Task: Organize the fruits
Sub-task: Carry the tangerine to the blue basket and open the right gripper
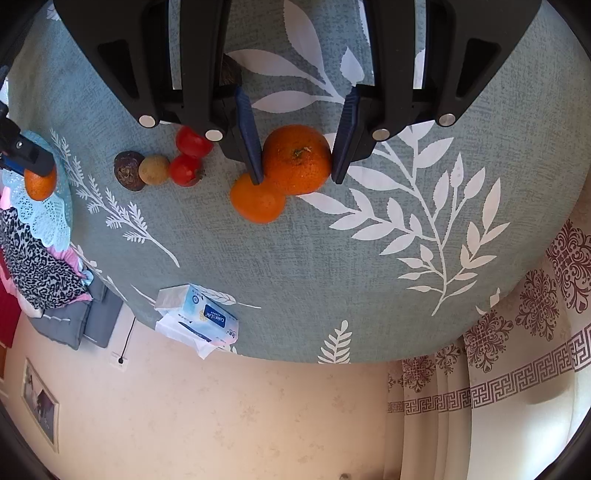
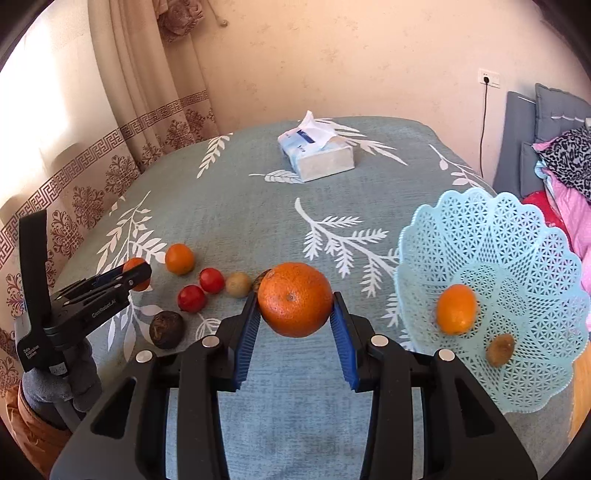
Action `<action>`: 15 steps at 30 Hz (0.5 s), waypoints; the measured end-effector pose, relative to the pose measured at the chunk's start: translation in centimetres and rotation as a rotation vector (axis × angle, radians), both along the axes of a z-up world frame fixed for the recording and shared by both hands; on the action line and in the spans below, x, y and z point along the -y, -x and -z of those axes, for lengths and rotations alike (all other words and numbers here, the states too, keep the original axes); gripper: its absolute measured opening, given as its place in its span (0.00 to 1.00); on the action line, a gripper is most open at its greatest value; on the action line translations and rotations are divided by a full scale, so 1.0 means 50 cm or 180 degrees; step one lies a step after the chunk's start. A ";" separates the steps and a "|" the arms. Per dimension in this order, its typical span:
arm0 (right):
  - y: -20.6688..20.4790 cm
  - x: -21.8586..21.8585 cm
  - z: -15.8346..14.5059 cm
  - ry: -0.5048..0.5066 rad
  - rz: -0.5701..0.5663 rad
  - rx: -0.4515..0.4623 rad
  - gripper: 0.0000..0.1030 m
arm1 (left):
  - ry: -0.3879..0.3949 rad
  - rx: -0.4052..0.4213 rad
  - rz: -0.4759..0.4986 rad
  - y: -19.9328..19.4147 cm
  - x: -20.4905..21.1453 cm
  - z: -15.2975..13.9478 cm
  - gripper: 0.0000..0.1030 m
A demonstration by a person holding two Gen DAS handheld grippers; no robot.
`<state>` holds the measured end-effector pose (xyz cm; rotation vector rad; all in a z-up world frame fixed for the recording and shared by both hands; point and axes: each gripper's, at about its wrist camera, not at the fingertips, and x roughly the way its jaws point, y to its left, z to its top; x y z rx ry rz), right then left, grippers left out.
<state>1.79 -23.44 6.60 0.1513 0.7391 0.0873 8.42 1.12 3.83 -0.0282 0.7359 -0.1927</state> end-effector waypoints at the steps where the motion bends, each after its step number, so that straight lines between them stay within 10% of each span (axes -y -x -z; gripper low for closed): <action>1: 0.003 0.010 -0.002 0.0021 0.0058 0.0012 0.39 | -0.0005 -0.0001 -0.0001 0.001 0.001 0.001 0.37; 15: 0.047 0.164 -0.014 0.0050 0.0710 0.0092 0.39 | -0.0089 0.0008 0.0007 0.017 0.021 -0.007 0.37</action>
